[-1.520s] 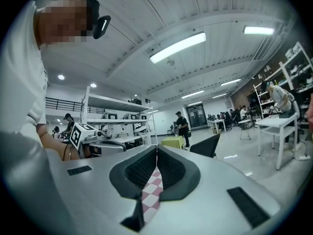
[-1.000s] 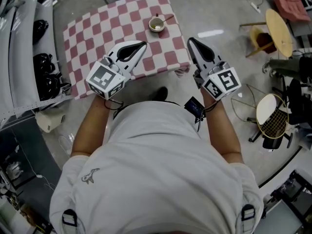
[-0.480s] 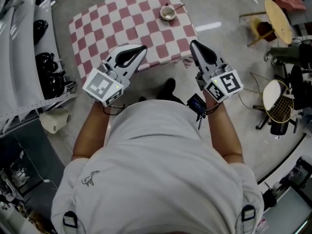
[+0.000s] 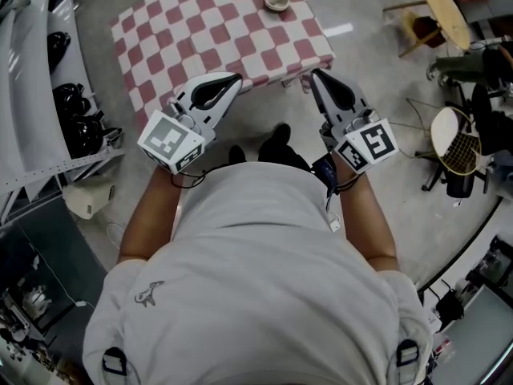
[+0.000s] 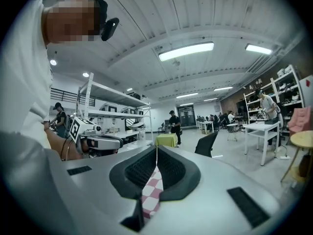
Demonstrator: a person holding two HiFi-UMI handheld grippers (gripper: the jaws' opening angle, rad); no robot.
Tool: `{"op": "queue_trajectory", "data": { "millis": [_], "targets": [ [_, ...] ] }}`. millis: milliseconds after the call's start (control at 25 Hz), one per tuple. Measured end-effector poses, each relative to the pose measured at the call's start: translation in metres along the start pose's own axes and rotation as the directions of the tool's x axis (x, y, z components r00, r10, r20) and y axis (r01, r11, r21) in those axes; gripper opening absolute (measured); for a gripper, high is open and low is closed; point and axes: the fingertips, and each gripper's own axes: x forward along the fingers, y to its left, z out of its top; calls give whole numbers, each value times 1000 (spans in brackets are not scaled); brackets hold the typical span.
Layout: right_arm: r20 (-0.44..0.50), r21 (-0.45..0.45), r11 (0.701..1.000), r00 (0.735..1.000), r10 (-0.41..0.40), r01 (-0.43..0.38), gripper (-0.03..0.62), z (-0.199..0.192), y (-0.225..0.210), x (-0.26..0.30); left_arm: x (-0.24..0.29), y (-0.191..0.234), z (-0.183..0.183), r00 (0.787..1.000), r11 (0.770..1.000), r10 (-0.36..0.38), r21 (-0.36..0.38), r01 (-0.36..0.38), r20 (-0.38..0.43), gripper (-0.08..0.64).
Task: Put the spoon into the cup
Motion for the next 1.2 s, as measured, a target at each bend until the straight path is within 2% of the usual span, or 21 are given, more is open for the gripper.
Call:
{"op": "queue_trajectory", "data": {
  "millis": [160, 480, 680, 1200],
  "targets": [
    [2, -15, 1000, 1000, 10, -10, 34, 1, 16, -16, -8, -17, 1, 1000, 1000, 2, 5, -2, 13, 14],
    [-10, -21, 998, 998, 66, -66, 34, -3, 21, -55, -9, -56, 6, 999, 999, 52, 3, -52, 15, 14],
    [-11, 0, 994, 994, 109, -109, 35, -7, 24, -95, 5, -96, -2, 997, 997, 80, 3, -80, -6, 14],
    [-42, 8, 980, 979, 199, -199, 35, -37, 46, -206, 16, -209, -25, 989, 988, 148, -33, -148, -2, 14]
  ]
}}
